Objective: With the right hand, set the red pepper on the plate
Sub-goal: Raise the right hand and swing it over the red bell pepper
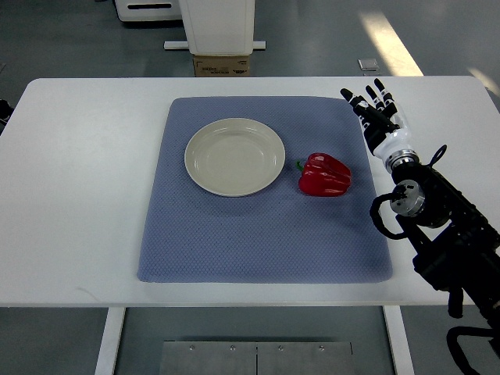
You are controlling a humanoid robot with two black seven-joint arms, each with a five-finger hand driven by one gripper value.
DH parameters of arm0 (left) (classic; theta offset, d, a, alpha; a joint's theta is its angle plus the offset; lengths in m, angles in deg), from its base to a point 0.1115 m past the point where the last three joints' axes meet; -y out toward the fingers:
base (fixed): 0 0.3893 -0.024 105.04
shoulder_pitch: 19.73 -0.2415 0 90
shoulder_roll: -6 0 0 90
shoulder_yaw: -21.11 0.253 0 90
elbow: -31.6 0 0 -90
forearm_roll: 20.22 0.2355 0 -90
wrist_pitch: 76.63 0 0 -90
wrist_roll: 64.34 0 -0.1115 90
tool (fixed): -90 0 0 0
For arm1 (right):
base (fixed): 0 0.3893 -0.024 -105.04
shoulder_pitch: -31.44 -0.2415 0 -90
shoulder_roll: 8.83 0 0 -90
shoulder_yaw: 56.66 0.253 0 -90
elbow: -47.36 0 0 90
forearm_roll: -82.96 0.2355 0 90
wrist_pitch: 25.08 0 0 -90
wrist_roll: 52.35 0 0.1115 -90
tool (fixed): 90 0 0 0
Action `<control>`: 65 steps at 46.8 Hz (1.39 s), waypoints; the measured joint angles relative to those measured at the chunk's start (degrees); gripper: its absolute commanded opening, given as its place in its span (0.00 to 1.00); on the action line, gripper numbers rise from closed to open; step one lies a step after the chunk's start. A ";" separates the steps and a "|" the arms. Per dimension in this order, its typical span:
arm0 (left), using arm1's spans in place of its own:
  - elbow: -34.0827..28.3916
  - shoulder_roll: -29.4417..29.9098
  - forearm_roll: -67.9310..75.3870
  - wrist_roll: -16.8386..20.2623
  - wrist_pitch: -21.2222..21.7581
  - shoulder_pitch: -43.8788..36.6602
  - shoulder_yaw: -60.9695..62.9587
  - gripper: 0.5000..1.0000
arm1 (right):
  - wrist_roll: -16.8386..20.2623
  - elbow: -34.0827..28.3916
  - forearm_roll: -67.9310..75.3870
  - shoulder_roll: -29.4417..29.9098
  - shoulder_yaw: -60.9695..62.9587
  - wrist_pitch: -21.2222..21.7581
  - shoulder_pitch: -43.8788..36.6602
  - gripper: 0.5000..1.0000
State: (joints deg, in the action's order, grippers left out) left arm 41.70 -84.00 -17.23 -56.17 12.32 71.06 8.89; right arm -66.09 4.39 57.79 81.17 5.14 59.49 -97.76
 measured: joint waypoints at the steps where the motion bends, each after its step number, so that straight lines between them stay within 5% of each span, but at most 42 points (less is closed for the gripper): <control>1: 0.00 0.00 0.00 0.00 0.00 0.00 0.00 1.00 | 0.00 0.00 0.00 0.00 -0.12 0.02 0.00 1.00; 27: 0.00 0.00 0.00 0.00 0.00 0.01 0.00 1.00 | -0.13 -0.21 -0.05 -2.39 -6.47 5.69 -3.91 1.00; 50: 0.00 0.00 0.00 0.00 0.00 -0.01 0.00 1.00 | -6.05 -1.09 -0.09 -13.97 -29.71 8.04 -11.13 0.98; 65: 0.00 0.00 0.00 0.00 0.00 -0.01 0.00 1.00 | -6.49 -6.01 -0.05 -21.71 -42.61 12.25 -17.51 0.98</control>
State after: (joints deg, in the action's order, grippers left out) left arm 41.70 -84.00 -17.23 -56.17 12.32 71.06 8.89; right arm -72.58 -1.62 57.74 59.46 -37.47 71.74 -115.27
